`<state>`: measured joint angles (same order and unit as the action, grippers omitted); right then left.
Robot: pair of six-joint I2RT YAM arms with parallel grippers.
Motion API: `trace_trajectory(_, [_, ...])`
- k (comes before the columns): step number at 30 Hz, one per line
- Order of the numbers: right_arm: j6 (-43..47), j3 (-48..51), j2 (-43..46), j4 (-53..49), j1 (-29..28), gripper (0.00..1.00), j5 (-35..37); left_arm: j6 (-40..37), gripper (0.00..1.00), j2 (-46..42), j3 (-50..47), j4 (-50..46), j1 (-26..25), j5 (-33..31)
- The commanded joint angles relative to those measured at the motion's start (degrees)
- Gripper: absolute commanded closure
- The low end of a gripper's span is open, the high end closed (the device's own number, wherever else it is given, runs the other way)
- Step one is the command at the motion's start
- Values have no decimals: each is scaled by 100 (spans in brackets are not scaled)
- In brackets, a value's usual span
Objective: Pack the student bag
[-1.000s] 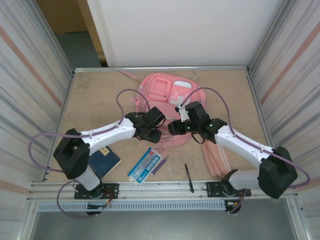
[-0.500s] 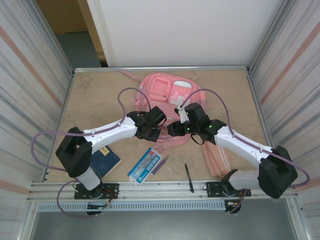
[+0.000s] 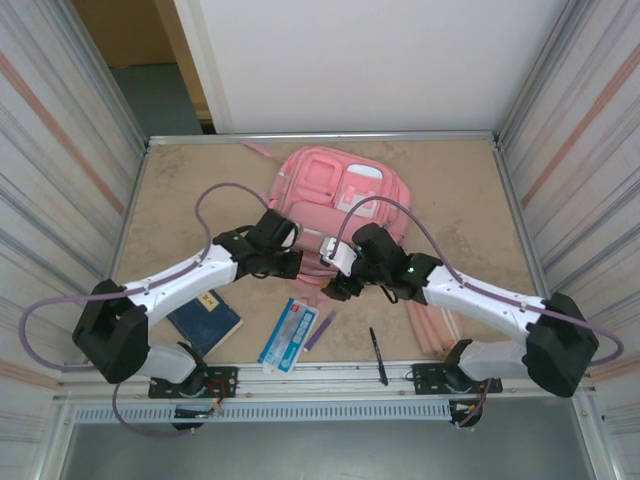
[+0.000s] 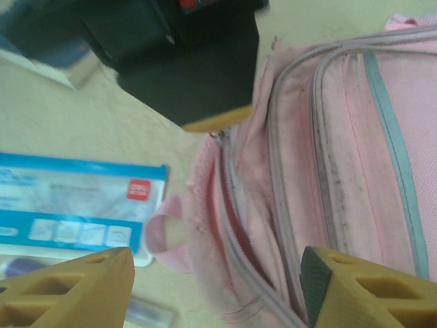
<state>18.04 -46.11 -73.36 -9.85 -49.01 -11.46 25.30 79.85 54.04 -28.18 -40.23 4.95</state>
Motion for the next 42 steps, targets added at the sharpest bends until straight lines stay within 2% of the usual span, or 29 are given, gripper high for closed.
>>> trace_trajectory(1, [862, -390, -597, 152, -6, 36, 113, 317, 100, -331, -216, 595, 239, 654])
trace_trajectory(10, [1070, -896, -1878, 746, -104, 41, -4, 721, 100, -515, -460, 723, 296, 827])
trace_trajectory(12, [1052, -940, -2028, 798, -54, 50, -16, 737, 100, -515, -513, 809, 296, 900])
trace_trajectory(15, [781, -937, -2028, 817, 66, 69, -279, 796, 100, -544, -537, 742, 408, 961])
trace_trajectory(16, [751, -889, -1964, 827, 139, 79, -480, 841, 100, -585, -552, 718, 478, 993])
trace_trajectory(18, [759, -715, -1839, 991, 201, 92, -593, 917, 100, -705, -665, 812, 704, 1115])
trace_trajectory(20, [851, -505, -1670, 1180, 217, 100, -605, 928, 100, -829, -801, 990, 929, 1271])
trace_trajectory(26, [1311, -241, -1158, 1303, 217, 100, -720, 857, 100, -955, -1087, 1203, 1726, 1298])
trace_trajectory(32, [1994, -364, -793, 683, 34, 100, -295, 787, 100, -549, -1085, 1395, 2395, 1455])
trace_trajectory(37, [2375, -305, -439, 498, 47, 100, 36, 833, 100, -410, -1038, 1517, 2452, 1583])
trace_trajectory(42, [2835, -338, -540, 338, 152, 100, 492, 902, 100, -743, -1255, 1522, 2450, 1603])
